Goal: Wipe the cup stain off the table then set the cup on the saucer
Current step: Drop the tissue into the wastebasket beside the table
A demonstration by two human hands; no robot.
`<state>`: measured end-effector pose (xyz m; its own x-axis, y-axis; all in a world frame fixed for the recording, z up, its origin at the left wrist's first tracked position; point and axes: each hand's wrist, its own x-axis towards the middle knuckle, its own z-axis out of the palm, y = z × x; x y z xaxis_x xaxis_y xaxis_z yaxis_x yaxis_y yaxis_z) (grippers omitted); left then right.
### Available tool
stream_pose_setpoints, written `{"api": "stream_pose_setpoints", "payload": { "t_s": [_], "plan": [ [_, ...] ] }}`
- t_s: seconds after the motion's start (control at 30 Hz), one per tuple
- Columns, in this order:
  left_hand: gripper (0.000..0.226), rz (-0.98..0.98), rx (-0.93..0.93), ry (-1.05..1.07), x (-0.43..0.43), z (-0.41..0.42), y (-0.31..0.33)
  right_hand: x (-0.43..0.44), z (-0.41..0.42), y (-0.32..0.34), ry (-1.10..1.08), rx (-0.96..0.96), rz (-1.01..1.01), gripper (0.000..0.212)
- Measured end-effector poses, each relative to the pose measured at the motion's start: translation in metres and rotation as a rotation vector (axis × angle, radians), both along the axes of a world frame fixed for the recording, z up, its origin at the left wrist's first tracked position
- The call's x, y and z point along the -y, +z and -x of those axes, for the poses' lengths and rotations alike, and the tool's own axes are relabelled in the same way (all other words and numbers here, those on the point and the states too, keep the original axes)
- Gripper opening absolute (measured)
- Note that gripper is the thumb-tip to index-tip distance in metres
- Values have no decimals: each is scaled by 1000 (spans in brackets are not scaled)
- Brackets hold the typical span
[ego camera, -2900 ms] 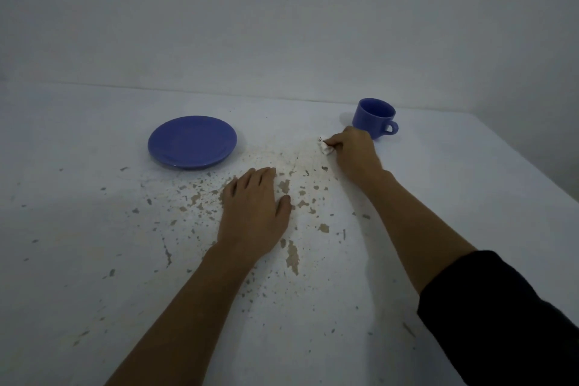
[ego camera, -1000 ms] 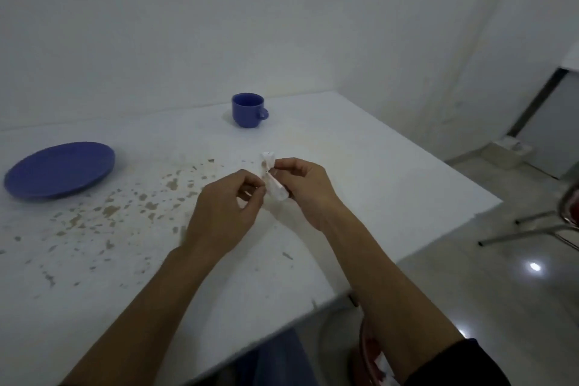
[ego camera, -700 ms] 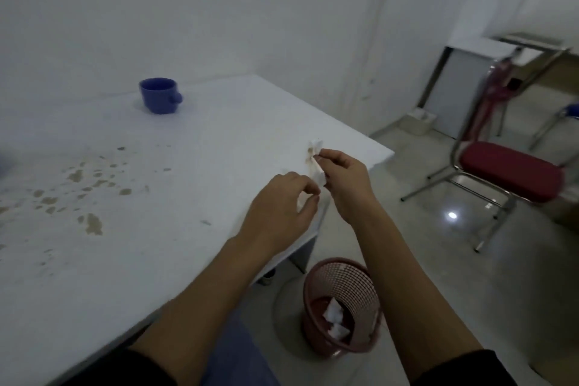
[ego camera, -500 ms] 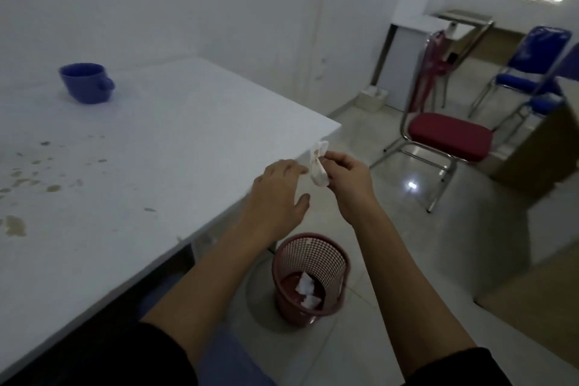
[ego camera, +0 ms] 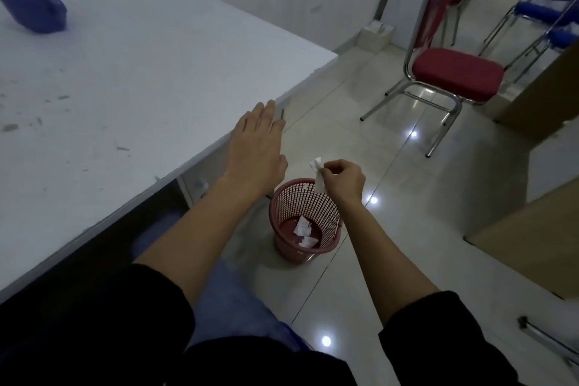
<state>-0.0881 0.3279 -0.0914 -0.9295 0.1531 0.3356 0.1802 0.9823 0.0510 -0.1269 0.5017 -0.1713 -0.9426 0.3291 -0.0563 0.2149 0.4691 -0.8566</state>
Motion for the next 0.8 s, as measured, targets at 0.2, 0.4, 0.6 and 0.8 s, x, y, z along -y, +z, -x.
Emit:
{"api": "stream_pose_setpoints", "payload": {
  "t_s": [0.2, 0.4, 0.6, 0.8],
  "plan": [
    [58, -25, -1, -6, 2, 2, 2, 8, 3, -5, -17, -64, -44, 18],
    [48, -118, 2, -11, 2, 3, 9, 31, 7, 23, 39, -177, 22, 24],
    [35, -330, -17, -30, 12, -4, 20, 48, 7, 57, 107, -299, 88, 24],
    [19, -610, -129, 87, 56, -21, 46, 101, -9, 109, 320, -446, 75, 26]
  ]
}}
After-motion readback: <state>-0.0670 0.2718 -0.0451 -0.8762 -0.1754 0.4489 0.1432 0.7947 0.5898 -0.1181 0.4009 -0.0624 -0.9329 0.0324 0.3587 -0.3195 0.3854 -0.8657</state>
